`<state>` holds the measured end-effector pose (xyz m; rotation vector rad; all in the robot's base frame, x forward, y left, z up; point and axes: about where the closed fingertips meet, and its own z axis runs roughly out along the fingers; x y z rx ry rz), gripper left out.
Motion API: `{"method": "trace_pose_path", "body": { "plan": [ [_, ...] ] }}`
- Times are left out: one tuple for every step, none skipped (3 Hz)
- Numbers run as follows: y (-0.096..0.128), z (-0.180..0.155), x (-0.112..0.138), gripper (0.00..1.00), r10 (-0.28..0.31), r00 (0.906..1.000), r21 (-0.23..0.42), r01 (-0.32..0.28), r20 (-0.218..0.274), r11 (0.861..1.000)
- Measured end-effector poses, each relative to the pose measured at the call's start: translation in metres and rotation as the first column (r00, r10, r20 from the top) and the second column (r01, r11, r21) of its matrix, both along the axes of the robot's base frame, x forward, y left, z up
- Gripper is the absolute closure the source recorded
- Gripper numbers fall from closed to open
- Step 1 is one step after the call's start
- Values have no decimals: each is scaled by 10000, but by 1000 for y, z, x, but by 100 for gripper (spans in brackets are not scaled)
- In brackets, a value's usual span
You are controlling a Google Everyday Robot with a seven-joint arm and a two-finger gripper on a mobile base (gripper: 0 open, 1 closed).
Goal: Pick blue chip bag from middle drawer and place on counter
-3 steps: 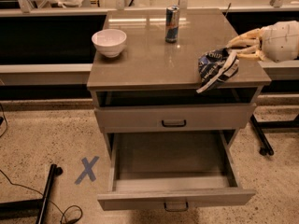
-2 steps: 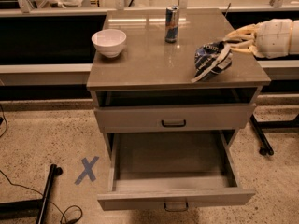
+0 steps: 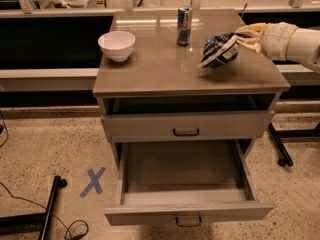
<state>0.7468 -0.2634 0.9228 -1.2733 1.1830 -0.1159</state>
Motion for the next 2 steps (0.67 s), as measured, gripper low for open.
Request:
{"method": "trace_pose_path", "body": {
  "plan": [
    [-16, -7, 13, 77, -1173, 9931, 396, 1171, 34, 9923],
    [-26, -6, 17, 53, -1450, 9891, 661, 1432, 240, 9875]
  ]
}}
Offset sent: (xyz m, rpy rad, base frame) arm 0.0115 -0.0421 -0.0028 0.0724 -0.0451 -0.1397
